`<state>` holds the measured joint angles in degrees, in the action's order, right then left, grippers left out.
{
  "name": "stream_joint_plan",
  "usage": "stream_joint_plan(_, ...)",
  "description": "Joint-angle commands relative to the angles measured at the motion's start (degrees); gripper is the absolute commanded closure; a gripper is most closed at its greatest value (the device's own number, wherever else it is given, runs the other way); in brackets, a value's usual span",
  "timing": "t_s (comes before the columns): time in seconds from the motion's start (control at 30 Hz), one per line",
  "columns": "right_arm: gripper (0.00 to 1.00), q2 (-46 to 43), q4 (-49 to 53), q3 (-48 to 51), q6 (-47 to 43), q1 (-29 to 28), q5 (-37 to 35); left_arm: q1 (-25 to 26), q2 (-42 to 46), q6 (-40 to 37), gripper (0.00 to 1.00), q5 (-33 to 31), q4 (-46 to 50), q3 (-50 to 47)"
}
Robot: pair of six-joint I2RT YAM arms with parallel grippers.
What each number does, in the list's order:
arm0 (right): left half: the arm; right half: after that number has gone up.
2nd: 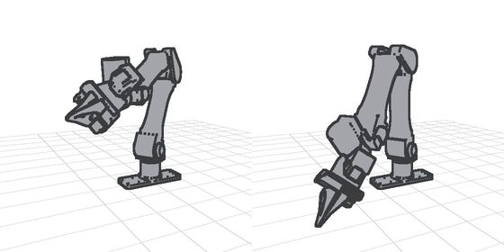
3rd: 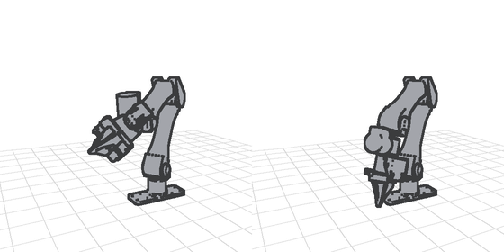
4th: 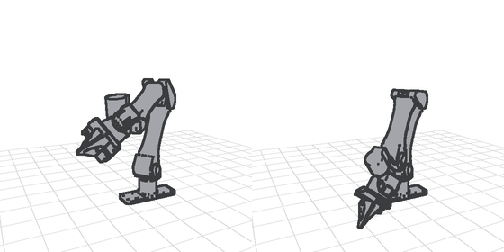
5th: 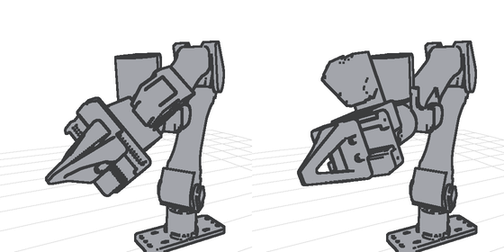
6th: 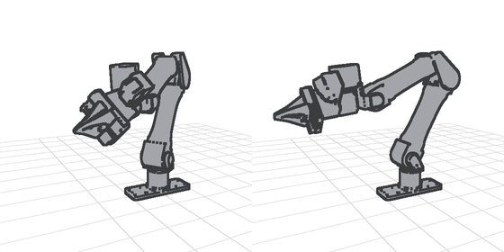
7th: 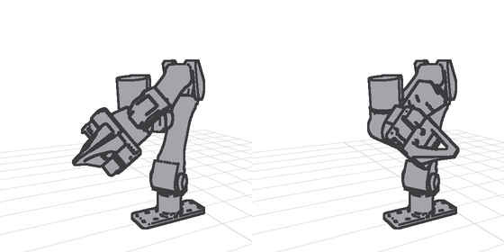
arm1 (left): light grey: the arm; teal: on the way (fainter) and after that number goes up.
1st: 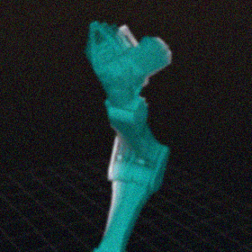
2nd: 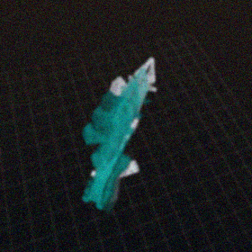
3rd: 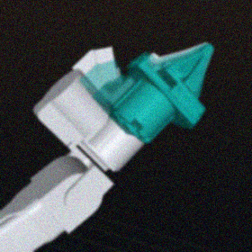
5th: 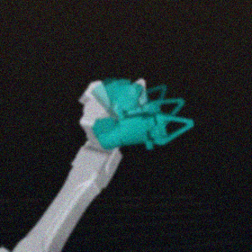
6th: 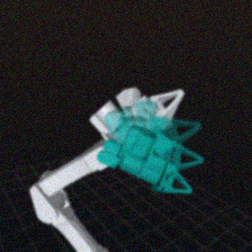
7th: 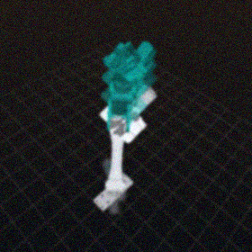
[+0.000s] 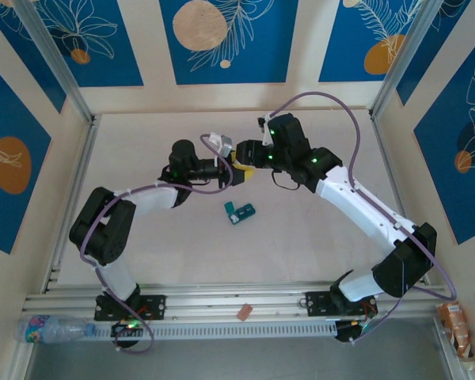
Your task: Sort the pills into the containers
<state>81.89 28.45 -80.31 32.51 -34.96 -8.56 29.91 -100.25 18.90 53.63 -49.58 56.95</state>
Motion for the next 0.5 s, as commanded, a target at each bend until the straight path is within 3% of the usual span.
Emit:
stream_joint_plan(0.0, 0.32, -3.4, 3.3, -1.7, -5.1, 3.3, 8.7, 0.2, 1.7, -1.2, 1.00, -0.4, -3.5, 1.3)
stream_joint_plan(0.07, 0.24, -5.1, 2.9, -1.5, -9.0, 5.2, 14.5, 0.2, 1.7, -1.1, 1.00, -0.3, -3.4, 1.2)
stream_joint_plan(0.17, 0.22, -5.7, 4.5, -2.3, -15.9, 7.7, 22.4, 0.2, 1.6, -1.1, 1.00, 0.2, -3.5, 1.0)
stream_joint_plan(0.47, 0.24, 0.0, 12.1, -10.1, -26.1, 11.3, 27.8, 0.2, 1.5, -1.1, 1.00, 1.9, -2.4, 0.9)
